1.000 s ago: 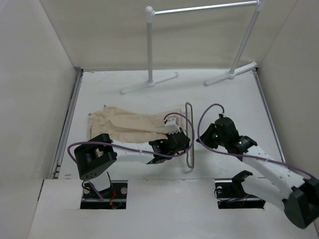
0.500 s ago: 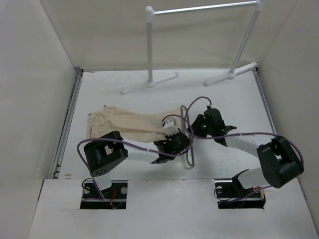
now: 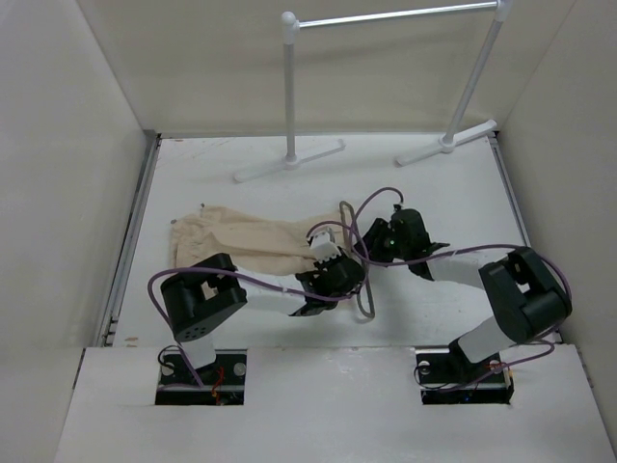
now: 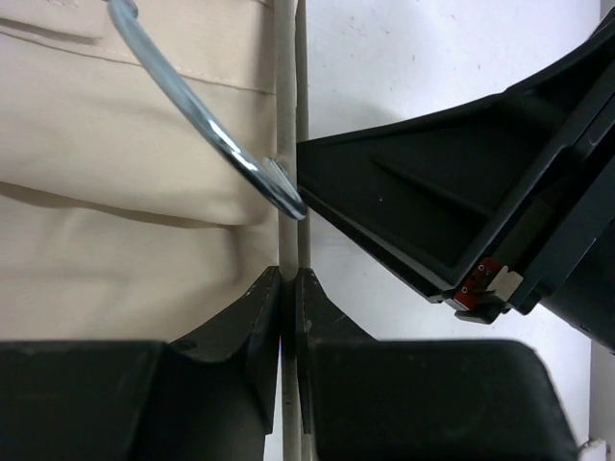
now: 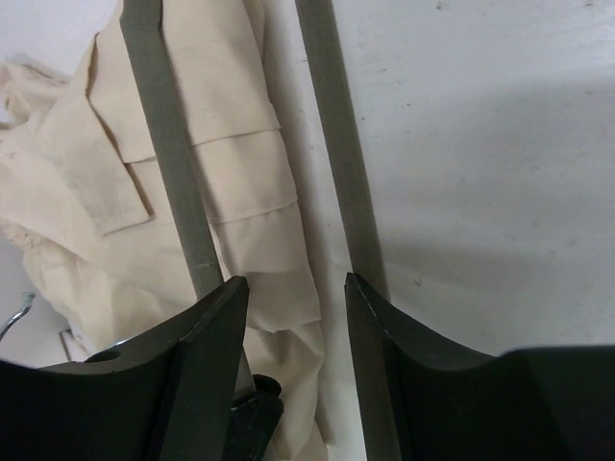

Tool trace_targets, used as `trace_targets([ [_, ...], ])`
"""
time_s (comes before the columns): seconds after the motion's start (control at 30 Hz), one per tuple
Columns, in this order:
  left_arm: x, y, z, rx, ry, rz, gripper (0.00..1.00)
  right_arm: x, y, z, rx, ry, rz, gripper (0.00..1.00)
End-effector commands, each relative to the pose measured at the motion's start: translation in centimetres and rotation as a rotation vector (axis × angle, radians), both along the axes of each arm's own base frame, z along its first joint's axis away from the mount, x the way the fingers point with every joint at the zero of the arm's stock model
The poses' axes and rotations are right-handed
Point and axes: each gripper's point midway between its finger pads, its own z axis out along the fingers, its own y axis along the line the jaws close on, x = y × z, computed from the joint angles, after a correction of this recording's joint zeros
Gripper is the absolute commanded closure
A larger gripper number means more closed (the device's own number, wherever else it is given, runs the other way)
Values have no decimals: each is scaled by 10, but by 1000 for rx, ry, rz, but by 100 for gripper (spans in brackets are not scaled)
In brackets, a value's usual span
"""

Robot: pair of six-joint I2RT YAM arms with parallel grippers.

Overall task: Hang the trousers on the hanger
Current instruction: Pick up the hanger from the clothesline, then place the trousers on the hanger.

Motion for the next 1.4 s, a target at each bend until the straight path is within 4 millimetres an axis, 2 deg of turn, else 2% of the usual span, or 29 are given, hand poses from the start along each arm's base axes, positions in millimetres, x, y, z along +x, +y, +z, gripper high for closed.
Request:
trace_targets([
  [0.0, 2, 6, 19, -36, -28, 22, 100, 9, 15, 15, 114, -35, 22, 46],
  [0.17, 2, 11, 15, -36, -20, 30, 100, 11, 22, 15, 156, -14, 30, 47],
  [0.4, 5, 7, 6, -30, 4, 18, 100, 2, 19, -28, 131, 128, -10, 51],
  [0.5, 4, 3, 0, -20, 12, 9, 100, -2, 19, -37, 129, 157, -11, 54],
  [0.53, 4, 2, -2, -16, 14, 7, 100, -1, 19, -38, 128, 161, -11, 58],
  [0.63, 3, 1, -4, -13, 16, 6, 100, -2, 20, -37, 135, 169, -13, 78],
  [0.67, 3, 2, -3, -9, 14, 10, 100, -2, 20, -34, 143, 164, -13, 84],
  [0.73, 3, 5, -1, -7, 12, 13, 100, 5, 11, -22, 156, 136, -44, 89],
  [0.83, 2, 16, -3, 16, 17, 23, 100, 16, -1, 7, 179, 67, -81, 91],
  [0.97, -1, 29, -7, 52, 28, 29, 100, 25, -16, 33, 162, 15, -117, 92],
  [1.1, -4, 43, -7, 71, 26, 43, 100, 28, -29, 45, 115, -10, -147, 93],
  [1.23, -8, 56, -7, 105, 38, 41, 100, 38, -53, 55, 87, -29, -206, 93],
  [1.37, -15, 79, -16, 175, 60, 53, 100, 47, -71, 54, 81, -12, -259, 94],
])
